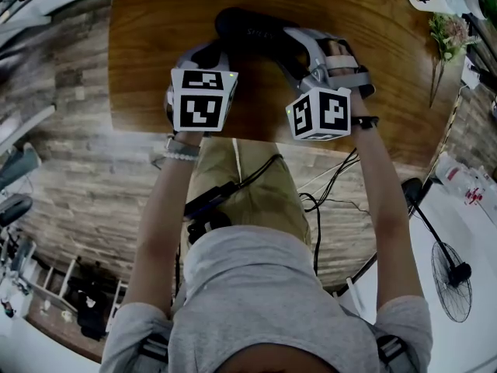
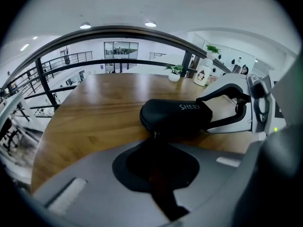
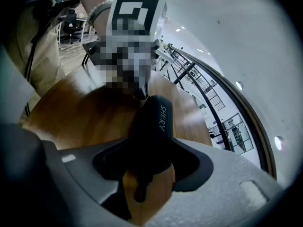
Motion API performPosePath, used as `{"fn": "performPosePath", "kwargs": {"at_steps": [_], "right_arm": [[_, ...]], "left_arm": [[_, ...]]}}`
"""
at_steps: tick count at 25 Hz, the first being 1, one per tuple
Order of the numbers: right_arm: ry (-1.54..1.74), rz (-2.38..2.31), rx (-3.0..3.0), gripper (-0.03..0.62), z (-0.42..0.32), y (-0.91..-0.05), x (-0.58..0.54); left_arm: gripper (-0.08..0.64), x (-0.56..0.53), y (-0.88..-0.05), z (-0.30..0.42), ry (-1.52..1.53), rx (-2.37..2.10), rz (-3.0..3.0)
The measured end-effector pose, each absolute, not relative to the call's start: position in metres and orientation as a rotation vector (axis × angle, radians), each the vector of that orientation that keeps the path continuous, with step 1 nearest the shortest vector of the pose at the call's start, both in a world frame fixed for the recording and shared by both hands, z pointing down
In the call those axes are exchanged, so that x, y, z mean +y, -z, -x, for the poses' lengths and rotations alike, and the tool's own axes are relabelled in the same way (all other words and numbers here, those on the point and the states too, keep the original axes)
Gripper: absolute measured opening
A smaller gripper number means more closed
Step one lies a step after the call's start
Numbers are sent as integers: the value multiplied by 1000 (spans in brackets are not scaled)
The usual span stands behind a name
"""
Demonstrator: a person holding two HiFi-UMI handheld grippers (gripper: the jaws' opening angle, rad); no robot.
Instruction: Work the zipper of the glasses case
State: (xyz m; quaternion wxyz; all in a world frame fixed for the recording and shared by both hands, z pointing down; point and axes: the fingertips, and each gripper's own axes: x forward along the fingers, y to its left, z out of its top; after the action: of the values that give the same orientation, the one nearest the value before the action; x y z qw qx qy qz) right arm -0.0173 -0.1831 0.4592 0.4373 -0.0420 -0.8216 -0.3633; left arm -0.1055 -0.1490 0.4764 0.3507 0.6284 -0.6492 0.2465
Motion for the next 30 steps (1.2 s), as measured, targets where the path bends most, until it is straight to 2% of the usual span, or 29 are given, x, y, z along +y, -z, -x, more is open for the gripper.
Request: {"fn": "performPosePath", "kwargs": {"at_steps": [10, 13, 16, 20, 23, 25, 28, 30], "right_arm": [[925, 72, -2028, 241, 17, -461, -185], [919, 36, -2030, 249, 18, -462, -186], [864, -2, -2045, 266, 20, -462, -184], [718, -37, -2088, 261, 22, -455, -178], [643, -82, -2145, 254, 22, -442, -171], [595, -163, -2216, 132, 23, -423, -170], [444, -332, -2334, 6, 20, -394, -171], [285, -423, -2419, 2, 17, -376, -171]], "left_arm": [[25, -153, -479, 113, -675, -1689, -1693], [112, -151, -477, 105, -649, -1637, -1746], [143, -143, -471, 103, -639, -1612, -1791], [140, -133, -450, 110, -602, -1618, -1865], [86, -129, -426, 123, -552, -1661, -1907], [28, -128, -408, 134, -529, -1721, -1928], [14, -127, -377, 142, -488, -1776, -1984], [14, -126, -356, 141, -475, -1788, -2046]]}}
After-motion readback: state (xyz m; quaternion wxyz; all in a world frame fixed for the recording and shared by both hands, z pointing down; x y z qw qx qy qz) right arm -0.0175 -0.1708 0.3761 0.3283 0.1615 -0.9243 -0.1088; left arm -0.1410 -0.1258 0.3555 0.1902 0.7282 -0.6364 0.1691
